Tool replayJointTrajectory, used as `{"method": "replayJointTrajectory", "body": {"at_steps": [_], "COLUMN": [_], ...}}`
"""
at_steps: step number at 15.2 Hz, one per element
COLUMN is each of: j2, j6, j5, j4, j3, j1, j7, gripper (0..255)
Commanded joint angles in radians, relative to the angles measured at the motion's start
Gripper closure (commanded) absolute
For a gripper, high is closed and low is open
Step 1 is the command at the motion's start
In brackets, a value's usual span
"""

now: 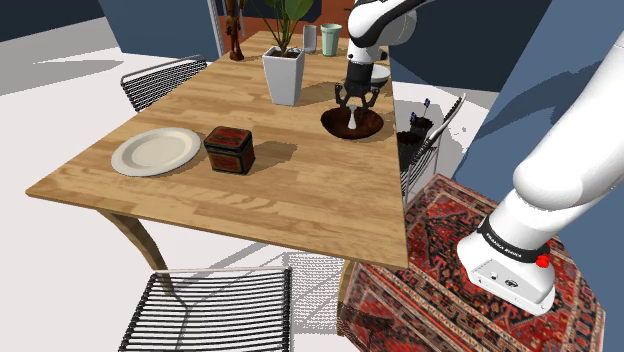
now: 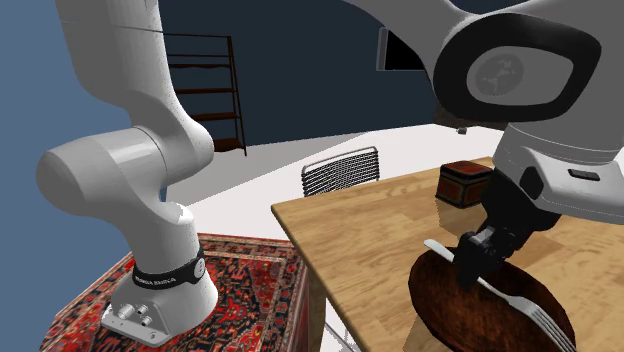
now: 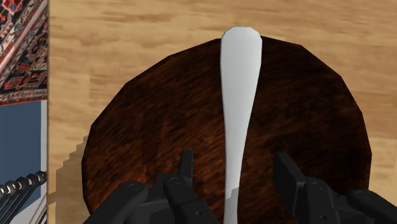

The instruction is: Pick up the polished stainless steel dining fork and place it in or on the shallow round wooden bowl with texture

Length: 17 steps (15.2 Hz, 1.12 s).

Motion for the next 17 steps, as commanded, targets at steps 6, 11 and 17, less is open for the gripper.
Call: {"method": "replayJointTrajectory", "body": {"at_steps": [6, 11, 17], "j2": [-0.013, -0.042, -0.042], "j6": [-0.033, -0.124, -0.124], "j5": [0.001, 0.001, 0.001], "j4": [0.020, 0.082, 0.082], "j3": [-0.001, -0.006, -0.006], "j1": [-0.002, -0.008, -0.008], "j7": [-0.001, -0.002, -0.002], "gripper": [0, 0, 0]}}
